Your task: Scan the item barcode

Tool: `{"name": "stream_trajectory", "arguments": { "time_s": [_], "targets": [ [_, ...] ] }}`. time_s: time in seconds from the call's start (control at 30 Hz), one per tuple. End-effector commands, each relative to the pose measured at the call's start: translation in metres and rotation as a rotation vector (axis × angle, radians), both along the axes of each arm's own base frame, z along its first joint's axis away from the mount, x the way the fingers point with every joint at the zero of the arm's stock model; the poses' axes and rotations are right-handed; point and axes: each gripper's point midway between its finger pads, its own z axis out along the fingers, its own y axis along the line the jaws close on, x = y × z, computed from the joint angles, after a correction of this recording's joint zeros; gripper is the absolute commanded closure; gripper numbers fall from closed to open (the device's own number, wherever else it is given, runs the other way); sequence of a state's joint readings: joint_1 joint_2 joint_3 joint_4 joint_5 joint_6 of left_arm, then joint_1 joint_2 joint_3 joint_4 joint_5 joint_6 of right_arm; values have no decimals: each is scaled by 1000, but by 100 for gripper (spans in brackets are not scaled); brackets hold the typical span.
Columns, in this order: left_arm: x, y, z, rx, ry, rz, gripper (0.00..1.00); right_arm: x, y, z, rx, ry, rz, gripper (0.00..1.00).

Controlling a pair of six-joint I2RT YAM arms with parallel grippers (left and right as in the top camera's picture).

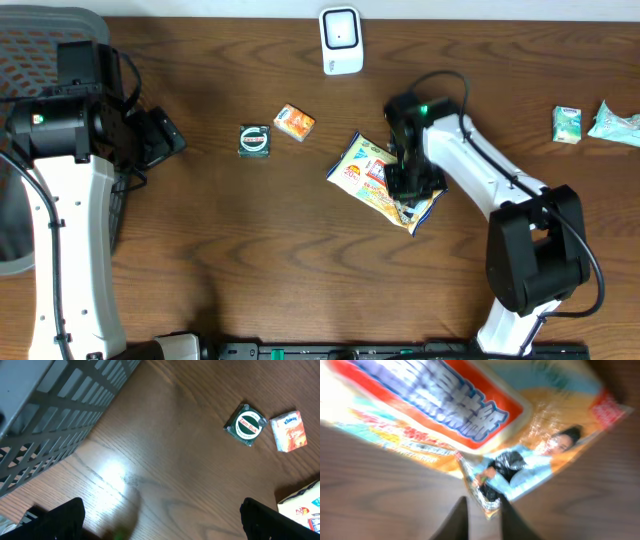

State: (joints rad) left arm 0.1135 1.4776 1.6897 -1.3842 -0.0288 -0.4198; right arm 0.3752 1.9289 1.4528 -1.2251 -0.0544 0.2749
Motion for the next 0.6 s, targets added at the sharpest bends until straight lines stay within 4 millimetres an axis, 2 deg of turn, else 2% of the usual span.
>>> {"name": "stream_trajectory", "arguments": {
  "time_s": [0.0, 0.03, 0.1, 0.2, 0.3, 0.37, 0.47, 0.57],
  "targets": [
    [0, 2, -3, 3, 13, 8, 2, 39, -4, 31, -36, -136, 0, 59],
    [0, 2, -3, 3, 13, 8, 2, 50, -9, 37, -59, -177, -6, 39],
    [0, 2, -3, 2, 13, 8, 2, 65, -15, 44, -76, -233, 2, 26],
    [0, 2, -3, 3, 13, 8, 2, 79, -21, 44, -61, -276, 91, 17],
    [0, 2, -3, 2, 13, 8, 2, 86, -30, 36, -48, -283, 126, 8],
    [0, 2, -3, 3, 13, 8, 2, 89, -32, 29, 5, -272, 135, 7],
    [0, 2, -3, 3, 13, 8, 2, 91, -23, 17, 167, -236, 140, 5],
    [0, 2, -3, 3, 13, 8, 2, 87, -5, 11, 385, -190, 176, 5]
  ]
}}
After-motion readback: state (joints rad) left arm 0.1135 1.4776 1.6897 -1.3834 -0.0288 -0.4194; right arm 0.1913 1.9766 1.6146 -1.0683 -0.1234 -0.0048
